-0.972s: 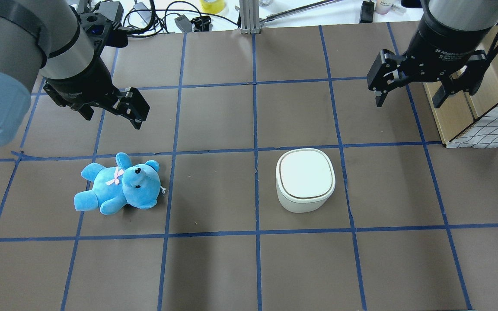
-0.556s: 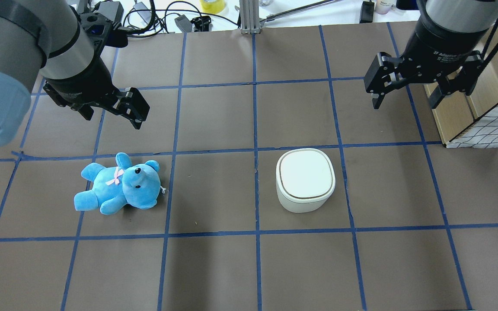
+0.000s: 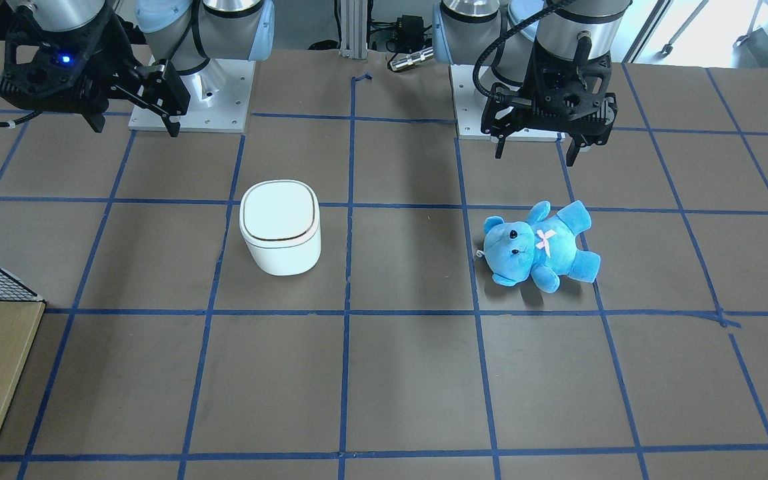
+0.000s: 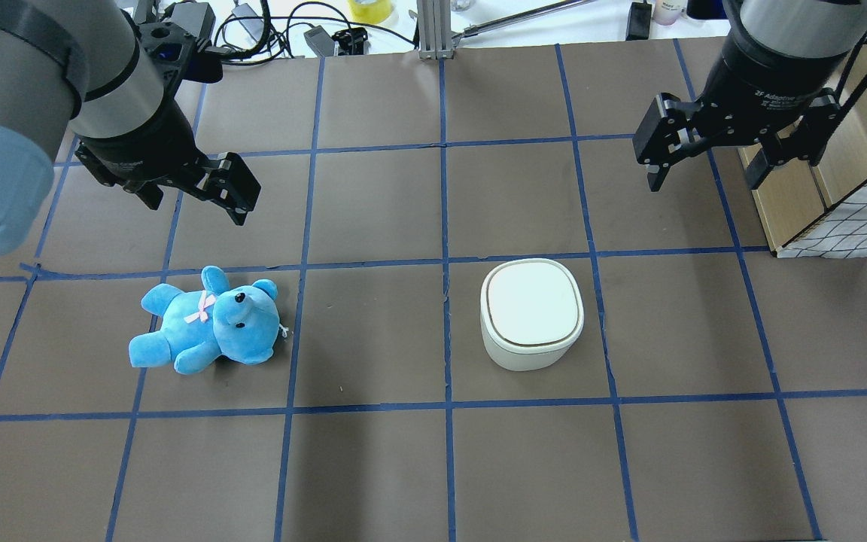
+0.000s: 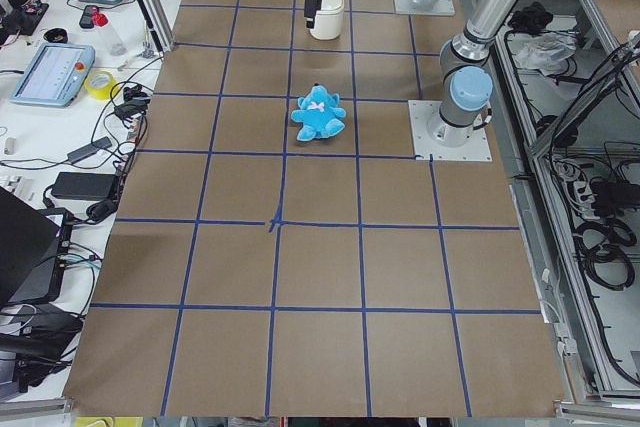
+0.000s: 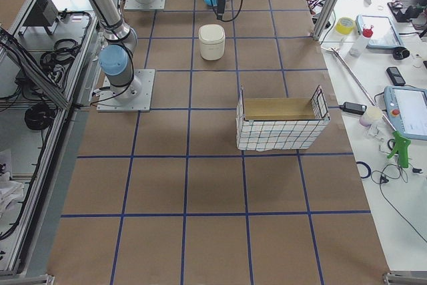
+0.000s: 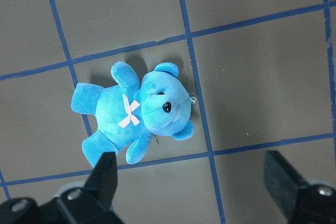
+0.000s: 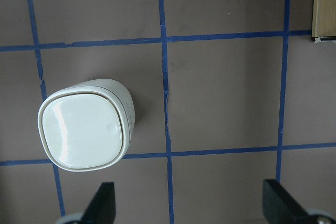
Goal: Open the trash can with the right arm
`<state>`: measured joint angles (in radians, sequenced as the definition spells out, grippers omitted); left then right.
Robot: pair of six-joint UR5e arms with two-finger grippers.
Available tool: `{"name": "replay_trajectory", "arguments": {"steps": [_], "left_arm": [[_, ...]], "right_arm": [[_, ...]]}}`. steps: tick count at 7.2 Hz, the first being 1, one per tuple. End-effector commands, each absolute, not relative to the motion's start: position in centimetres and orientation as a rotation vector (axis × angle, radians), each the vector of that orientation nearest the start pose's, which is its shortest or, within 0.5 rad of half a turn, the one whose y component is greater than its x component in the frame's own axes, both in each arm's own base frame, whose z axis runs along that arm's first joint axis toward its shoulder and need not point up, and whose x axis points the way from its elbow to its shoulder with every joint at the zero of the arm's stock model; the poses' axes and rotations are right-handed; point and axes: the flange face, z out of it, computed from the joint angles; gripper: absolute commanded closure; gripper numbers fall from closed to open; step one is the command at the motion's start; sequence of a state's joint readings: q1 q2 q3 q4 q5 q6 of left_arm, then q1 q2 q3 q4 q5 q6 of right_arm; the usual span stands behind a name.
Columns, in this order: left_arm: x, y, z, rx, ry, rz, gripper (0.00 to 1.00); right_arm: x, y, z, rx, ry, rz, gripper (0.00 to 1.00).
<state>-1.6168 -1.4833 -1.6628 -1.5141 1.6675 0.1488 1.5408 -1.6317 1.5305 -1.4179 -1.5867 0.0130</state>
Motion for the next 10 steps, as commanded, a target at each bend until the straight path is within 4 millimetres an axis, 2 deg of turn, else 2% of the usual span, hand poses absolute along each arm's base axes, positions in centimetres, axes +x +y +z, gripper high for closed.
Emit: {"name": "replay_trajectory", "arguments": {"steps": [1, 10], "left_arm": [[-14.47, -45.36, 49.03, 0.292, 3.028, -0.072, 0.00], [-14.47, -45.36, 49.03, 0.292, 3.028, -0.072, 0.00]], "right_arm": [[11.77, -46.14, 52.22, 0.069, 3.154, 0.094, 0.00], [12.11, -46.10, 52.19, 0.068, 3.127, 0.098, 0.00]]}}
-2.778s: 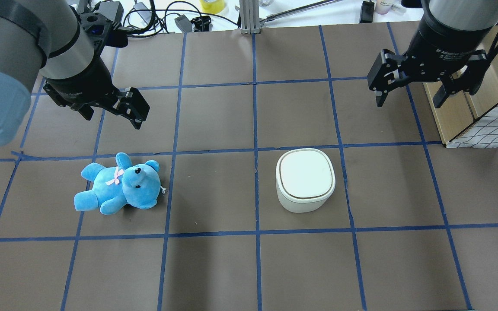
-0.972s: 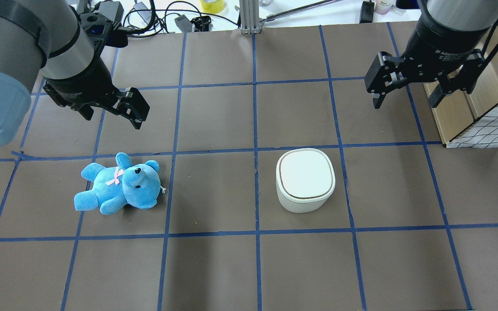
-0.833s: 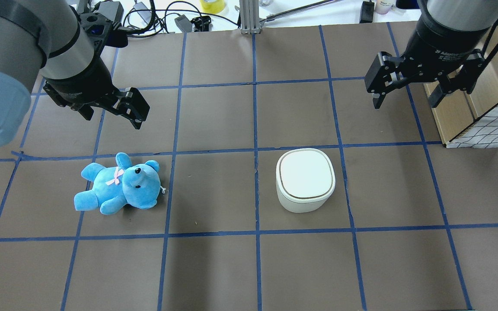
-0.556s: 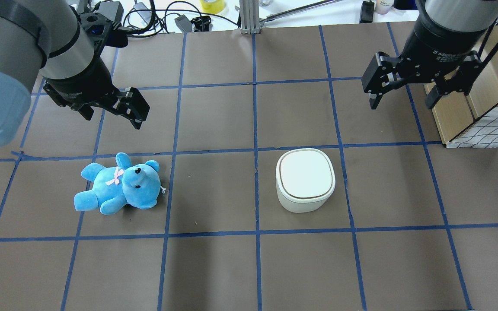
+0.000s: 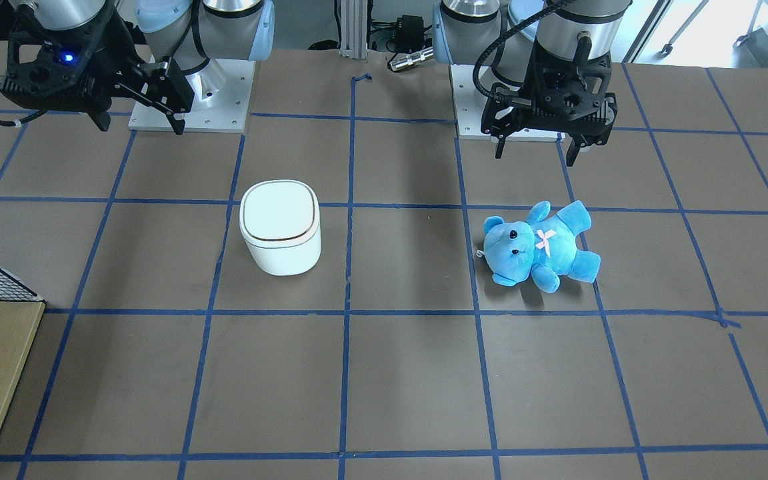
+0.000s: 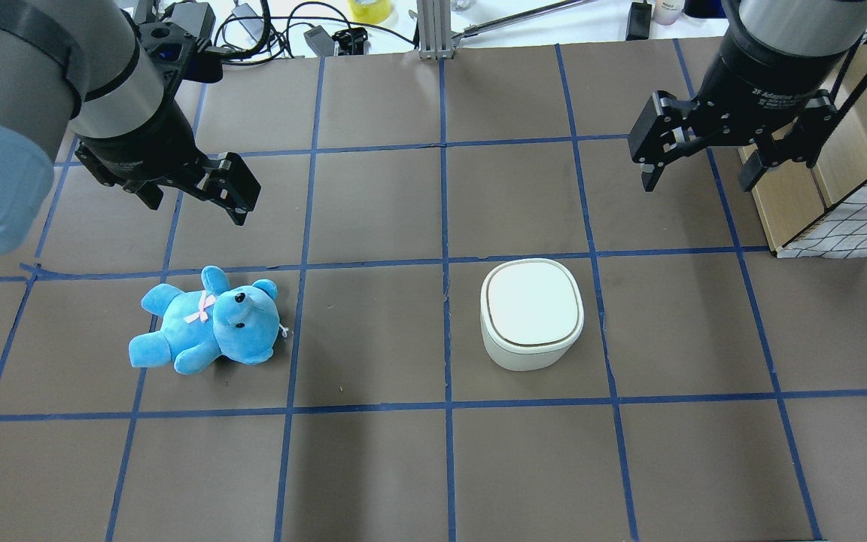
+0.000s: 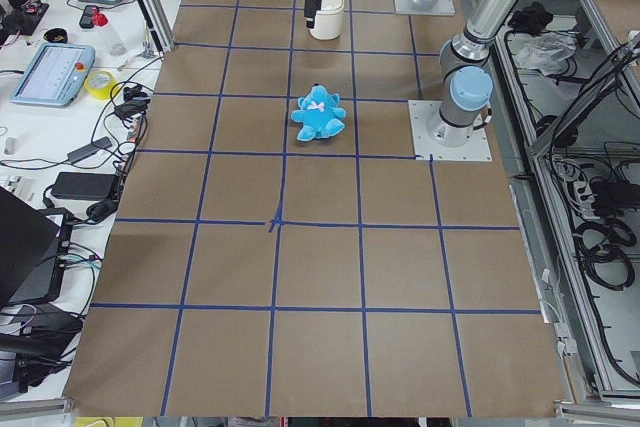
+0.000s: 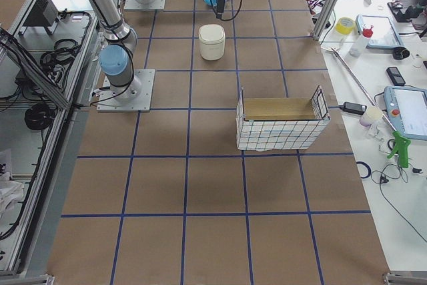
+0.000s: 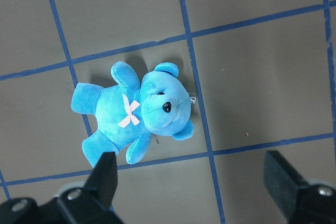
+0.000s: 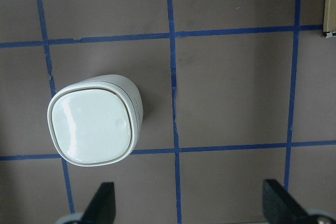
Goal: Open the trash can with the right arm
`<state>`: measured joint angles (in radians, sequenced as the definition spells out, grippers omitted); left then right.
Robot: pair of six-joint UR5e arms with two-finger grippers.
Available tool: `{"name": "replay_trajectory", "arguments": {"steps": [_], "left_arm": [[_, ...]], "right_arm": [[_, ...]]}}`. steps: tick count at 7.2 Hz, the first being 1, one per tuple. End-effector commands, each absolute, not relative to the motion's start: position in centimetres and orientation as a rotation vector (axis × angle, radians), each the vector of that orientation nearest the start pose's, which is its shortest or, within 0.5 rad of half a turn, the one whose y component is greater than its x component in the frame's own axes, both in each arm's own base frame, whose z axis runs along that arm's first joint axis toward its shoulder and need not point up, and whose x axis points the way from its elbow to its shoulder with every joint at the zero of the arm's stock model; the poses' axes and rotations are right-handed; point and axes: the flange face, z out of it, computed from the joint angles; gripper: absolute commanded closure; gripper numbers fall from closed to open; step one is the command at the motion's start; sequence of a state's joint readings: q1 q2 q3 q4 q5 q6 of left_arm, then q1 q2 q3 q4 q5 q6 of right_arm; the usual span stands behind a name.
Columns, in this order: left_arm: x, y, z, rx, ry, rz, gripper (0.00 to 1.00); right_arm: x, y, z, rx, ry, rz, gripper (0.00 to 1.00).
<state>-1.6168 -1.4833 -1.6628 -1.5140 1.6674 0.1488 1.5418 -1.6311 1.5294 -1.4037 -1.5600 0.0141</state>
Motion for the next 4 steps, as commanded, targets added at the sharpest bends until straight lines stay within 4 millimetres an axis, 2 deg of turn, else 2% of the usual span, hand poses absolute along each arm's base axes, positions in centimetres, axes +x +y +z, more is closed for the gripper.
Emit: {"name": "replay_trajectory", "arguments": {"steps": [1, 4], "left_arm": [[-14.47, -45.36, 49.03, 0.292, 3.028, -0.072, 0.00], [-14.47, -45.36, 49.03, 0.292, 3.028, -0.072, 0.00]], "right_arm": [[12.05, -46.20, 51.92, 0.068, 3.132, 0.106, 0.00], [12.17, -46.27, 51.50, 0.051, 3.134, 0.106, 0.00]]}}
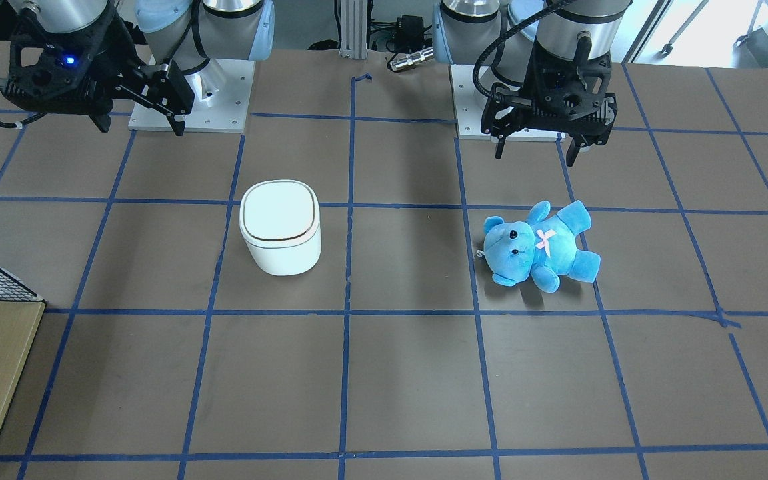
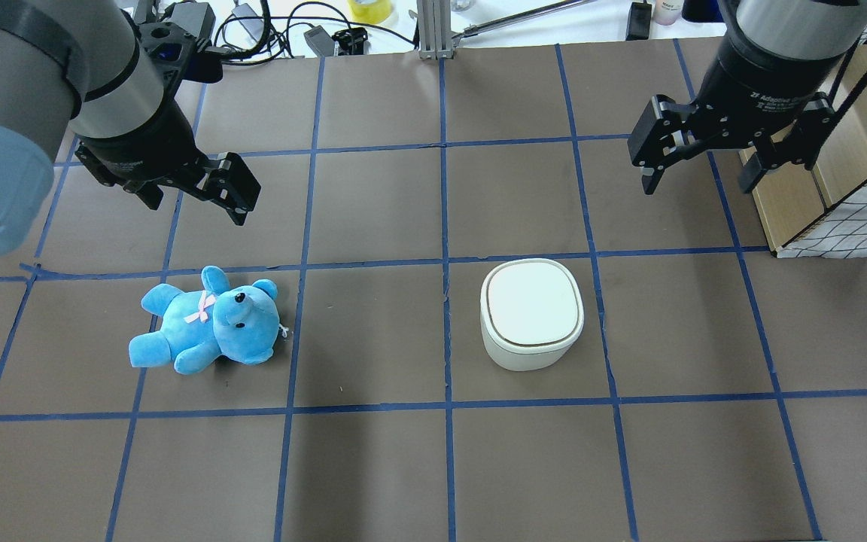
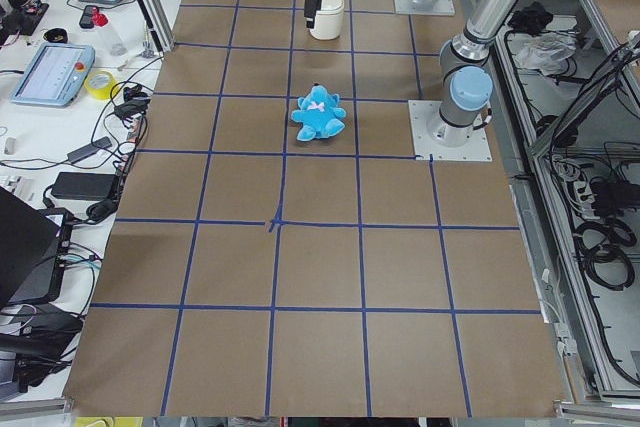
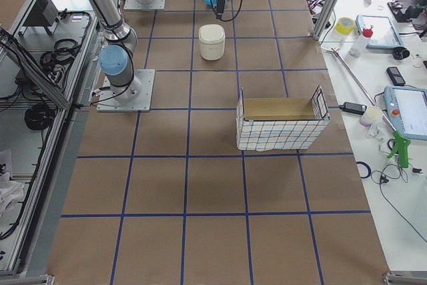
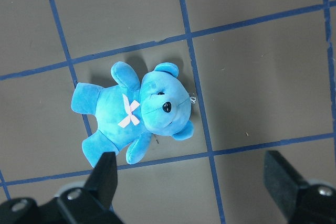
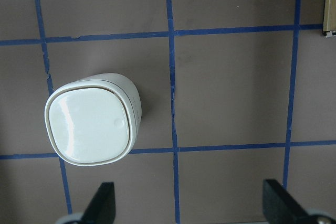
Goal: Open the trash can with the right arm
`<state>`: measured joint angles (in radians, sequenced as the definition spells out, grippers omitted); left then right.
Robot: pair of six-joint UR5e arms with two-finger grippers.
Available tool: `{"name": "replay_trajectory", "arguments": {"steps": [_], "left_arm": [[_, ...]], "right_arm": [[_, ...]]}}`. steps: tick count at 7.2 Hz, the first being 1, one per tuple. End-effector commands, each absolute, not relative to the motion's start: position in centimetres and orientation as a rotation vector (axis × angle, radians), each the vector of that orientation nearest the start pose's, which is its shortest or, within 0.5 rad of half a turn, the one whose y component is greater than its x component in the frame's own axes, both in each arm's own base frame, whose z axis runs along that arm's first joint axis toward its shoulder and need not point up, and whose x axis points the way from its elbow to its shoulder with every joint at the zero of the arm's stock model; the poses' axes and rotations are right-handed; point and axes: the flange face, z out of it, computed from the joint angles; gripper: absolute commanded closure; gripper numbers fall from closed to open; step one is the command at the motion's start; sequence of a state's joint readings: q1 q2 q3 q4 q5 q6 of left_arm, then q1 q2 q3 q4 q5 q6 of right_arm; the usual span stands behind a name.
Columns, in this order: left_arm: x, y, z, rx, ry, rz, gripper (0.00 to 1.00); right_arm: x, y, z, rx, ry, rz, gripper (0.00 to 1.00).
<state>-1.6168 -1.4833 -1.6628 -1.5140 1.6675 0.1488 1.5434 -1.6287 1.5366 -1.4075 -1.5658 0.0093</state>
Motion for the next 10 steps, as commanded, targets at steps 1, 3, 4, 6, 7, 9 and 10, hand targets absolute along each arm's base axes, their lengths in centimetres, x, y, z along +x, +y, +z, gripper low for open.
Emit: {"name": "replay_trajectory", "arguments": {"steps": [1, 3, 4, 6, 7, 9, 10], "left_arm": [[-14.5, -45.4, 49.0, 0.292, 3.028, -0.072, 0.00], [-14.5, -45.4, 49.0, 0.292, 3.028, -0.072, 0.00], [-14.5, -45.4, 49.0, 0.292, 3.028, -0.072, 0.00], [-14.5, -45.4, 49.0, 0.292, 3.028, -0.072, 0.00], [-14.5, -45.4, 49.0, 0.292, 3.028, -0.072, 0.00], [-14.5, -45.4, 49.0, 0.292, 3.028, -0.072, 0.00], [-14.5, -45.4, 49.0, 0.292, 3.028, -0.072, 0.00]], "right_arm": [[12.3, -46.2, 51.6, 0.056, 3.131, 0.103, 0.00], [12.3, -46.0, 51.3, 0.072, 3.134, 0.115, 0.00], [12.4, -46.1, 51.3, 0.077, 3.125, 0.113, 0.00], [12.5, -46.6, 50.8, 0.082, 3.125, 0.106, 0.35], [12.7, -46.7, 49.9, 0.097, 3.125, 0.113, 0.57], [14.2, -46.6, 47.1, 0.099, 3.120, 0.083, 0.62], [15.6, -46.5, 45.8, 0.134, 3.121, 0.037, 0.62]]}}
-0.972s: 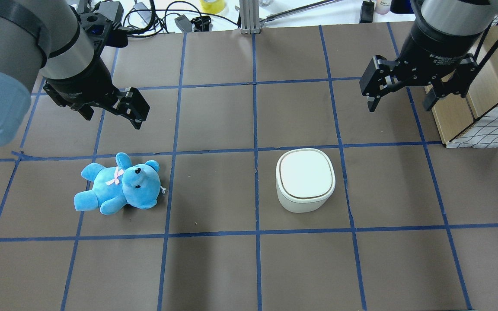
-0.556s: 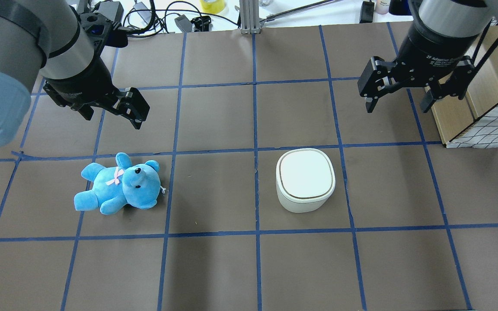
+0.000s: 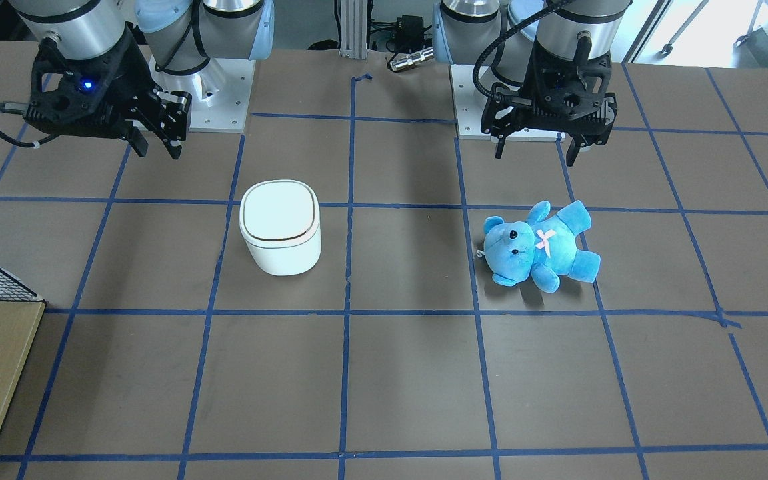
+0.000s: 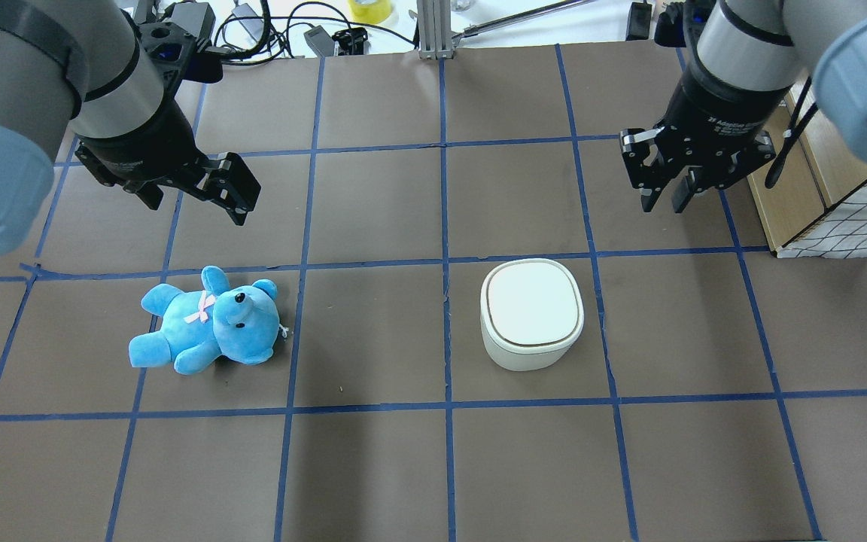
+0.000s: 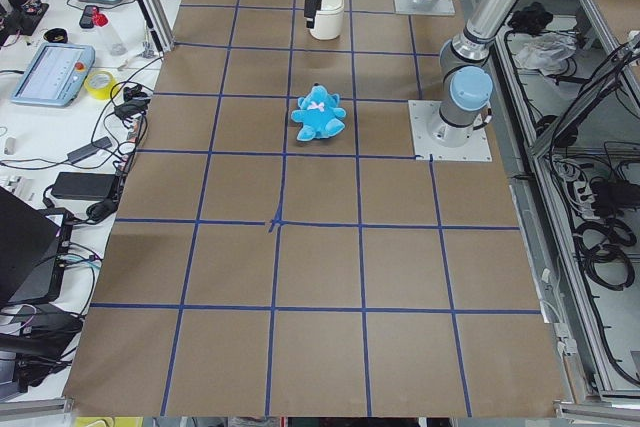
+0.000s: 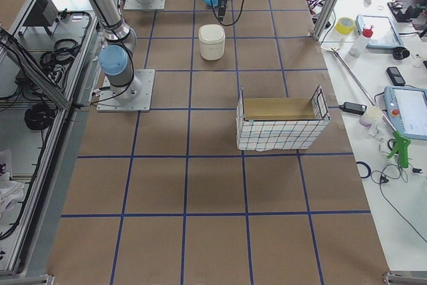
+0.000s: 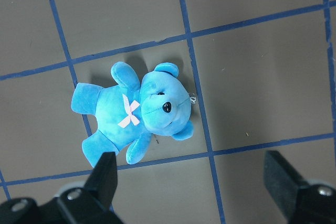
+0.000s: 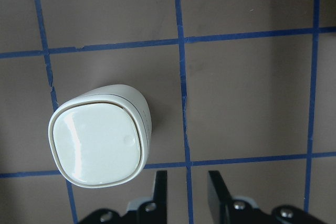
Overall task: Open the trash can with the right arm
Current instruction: 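Move the right gripper over the white trash can lid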
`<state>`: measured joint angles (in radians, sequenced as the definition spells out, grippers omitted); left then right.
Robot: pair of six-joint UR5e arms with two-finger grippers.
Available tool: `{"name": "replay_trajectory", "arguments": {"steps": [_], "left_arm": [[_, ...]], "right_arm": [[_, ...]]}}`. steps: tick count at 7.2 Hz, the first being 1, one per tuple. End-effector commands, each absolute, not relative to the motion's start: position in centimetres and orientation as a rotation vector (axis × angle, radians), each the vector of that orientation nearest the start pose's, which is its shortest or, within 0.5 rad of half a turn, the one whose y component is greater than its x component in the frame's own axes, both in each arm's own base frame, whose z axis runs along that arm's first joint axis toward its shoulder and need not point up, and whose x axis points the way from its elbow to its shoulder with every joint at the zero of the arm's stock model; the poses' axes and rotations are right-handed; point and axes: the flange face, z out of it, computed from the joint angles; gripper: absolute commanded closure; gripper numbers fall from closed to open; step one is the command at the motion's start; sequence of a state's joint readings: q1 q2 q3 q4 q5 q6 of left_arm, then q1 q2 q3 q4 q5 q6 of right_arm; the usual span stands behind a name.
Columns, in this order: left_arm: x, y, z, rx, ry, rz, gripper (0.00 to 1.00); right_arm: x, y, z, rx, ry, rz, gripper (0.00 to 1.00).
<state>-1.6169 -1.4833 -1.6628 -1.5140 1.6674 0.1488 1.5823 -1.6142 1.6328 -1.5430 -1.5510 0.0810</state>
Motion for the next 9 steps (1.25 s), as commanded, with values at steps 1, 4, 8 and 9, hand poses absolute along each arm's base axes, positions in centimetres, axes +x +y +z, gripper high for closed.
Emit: {"name": "replay_trajectory", "arguments": {"steps": [1, 4, 8, 9], "left_arm": [[-14.5, -45.4, 49.0, 0.292, 3.028, -0.072, 0.00], [-14.5, -45.4, 49.0, 0.292, 3.028, -0.072, 0.00], [-14.5, -45.4, 49.0, 0.292, 3.028, -0.072, 0.00], [-14.5, -45.4, 49.0, 0.292, 3.028, -0.072, 0.00]], "right_arm": [[16.9, -46.1, 44.3, 0.137, 3.120, 0.025, 0.71], [19.0, -46.0, 40.5, 0.090, 3.126, 0.124, 0.80], [20.4, -45.5, 35.2, 0.061, 3.074, 0.243, 0.96], [20.5, -45.6, 33.8, 0.059, 3.073, 0.243, 0.96]]}}
